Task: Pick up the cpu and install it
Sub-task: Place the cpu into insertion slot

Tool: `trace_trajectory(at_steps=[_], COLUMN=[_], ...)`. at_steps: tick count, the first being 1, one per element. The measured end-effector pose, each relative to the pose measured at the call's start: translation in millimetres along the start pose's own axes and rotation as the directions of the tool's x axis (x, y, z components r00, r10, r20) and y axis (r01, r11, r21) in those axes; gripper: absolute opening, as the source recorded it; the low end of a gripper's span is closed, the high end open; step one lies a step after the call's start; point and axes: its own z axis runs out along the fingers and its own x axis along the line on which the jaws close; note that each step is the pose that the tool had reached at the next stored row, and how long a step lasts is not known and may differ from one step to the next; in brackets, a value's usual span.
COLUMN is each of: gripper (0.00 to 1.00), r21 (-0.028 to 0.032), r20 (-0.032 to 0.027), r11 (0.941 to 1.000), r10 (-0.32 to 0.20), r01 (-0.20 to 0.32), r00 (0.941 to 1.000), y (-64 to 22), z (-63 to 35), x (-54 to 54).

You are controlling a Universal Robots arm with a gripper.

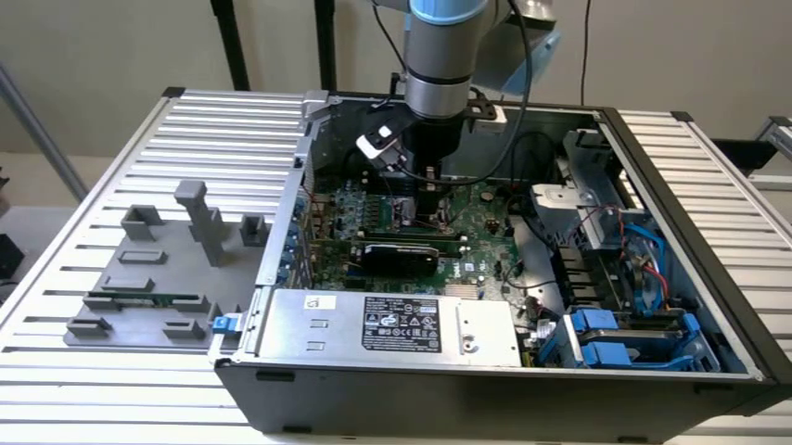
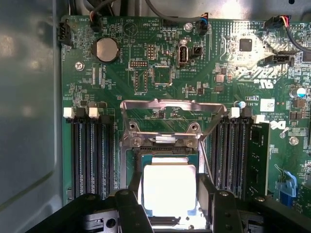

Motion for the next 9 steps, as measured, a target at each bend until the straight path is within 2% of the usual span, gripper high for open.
trace_trajectory(at_steps=[9], gripper=[0.55], r21=[-0.0002], r20=[-0.0003], r11=[1.0], r10=[0.0], r01=[0.0], r00=[1.0], y=[-0.1], z=[4.6], x=[2.2])
